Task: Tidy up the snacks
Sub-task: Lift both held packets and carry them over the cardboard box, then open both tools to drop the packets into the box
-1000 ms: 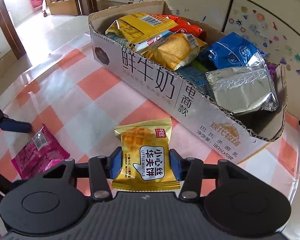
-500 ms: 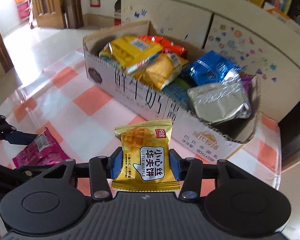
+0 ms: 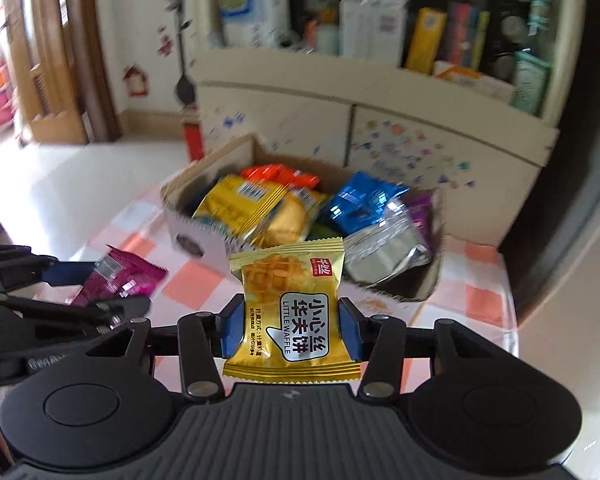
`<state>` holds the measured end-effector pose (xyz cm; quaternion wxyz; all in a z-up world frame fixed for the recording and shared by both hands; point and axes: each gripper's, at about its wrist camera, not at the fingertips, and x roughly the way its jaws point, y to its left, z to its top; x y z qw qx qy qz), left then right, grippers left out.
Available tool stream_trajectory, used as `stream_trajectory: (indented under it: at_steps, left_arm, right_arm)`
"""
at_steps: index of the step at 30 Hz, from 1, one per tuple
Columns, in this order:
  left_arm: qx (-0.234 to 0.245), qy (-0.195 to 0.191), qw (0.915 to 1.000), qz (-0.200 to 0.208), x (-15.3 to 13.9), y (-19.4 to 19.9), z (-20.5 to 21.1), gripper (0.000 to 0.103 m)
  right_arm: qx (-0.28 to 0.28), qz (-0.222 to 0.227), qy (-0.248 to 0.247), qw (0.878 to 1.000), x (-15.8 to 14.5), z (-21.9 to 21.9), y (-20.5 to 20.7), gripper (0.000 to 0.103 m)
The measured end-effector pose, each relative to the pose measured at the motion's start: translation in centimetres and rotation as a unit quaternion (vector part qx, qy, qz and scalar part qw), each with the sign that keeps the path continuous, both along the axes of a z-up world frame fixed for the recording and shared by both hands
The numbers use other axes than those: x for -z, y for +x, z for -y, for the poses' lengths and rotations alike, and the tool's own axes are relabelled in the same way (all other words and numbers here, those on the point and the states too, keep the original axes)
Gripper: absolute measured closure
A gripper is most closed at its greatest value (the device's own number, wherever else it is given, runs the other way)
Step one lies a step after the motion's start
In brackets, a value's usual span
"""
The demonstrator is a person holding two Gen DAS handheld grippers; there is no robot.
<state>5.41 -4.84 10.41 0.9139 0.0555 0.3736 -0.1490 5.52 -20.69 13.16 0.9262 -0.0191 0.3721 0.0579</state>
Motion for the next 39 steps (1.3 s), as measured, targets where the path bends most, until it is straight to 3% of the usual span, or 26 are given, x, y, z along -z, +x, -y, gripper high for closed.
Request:
stream_trajectory:
  at_steps: [11, 20, 32, 39]
  left_arm:
    - [-0.012, 0.001, 0.9945, 0.104, -5.1, 2.4, 1.3, 0.053]
    - [-0.014, -0.010, 0.9925, 0.121, -6.1, 4.6, 2.2, 0.052]
    - [-0.018, -0.011, 0.9951, 0.096, -4.8, 9.0, 3.8, 0.052]
    - [-0.002, 0.003, 0.9946, 0.103, -4.6, 11.7, 5.4, 0.052]
  right_arm:
    - [0.069, 0.075, 0.031, 0.994, -2.4, 1.8, 0.9, 0.048]
    - [0.093, 0.117, 0.048, 0.988, -4.0, 2.5, 1.3, 0.047]
    - [0.111, 0.119, 0.051, 0.985, -3.6, 2.9, 3.6, 0.047]
    - [0.131, 0.114, 0.049, 0.984, -2.9, 3.4, 5.4, 0.047]
